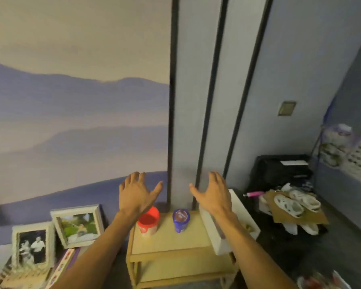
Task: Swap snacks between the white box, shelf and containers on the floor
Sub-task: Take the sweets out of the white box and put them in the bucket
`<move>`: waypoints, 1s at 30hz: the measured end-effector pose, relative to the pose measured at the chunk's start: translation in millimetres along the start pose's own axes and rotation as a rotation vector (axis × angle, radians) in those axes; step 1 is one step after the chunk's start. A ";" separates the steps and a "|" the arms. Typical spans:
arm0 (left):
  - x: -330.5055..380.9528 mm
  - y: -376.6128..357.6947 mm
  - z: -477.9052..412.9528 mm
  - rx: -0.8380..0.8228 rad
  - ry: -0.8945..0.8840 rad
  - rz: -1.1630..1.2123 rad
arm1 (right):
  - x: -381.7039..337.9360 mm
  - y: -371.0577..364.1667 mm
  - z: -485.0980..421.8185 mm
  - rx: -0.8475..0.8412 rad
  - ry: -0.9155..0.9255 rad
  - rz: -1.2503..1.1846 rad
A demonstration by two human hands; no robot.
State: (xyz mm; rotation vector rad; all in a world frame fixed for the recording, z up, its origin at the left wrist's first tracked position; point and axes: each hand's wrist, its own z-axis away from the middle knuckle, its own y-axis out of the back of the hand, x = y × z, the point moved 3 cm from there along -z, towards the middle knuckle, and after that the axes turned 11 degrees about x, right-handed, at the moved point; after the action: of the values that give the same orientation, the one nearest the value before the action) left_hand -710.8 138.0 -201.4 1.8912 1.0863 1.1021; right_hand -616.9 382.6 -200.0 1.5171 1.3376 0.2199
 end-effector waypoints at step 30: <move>219.8 -522.4 -15.4 -1.020 -0.316 0.019 | 389.8 -238.5 -86.8 -0.759 -0.534 0.092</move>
State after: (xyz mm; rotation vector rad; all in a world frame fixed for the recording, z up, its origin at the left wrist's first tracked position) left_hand -826.6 555.4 -567.2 1.1715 0.2122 1.0252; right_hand -685.0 703.2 -530.0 0.8929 0.6389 0.3100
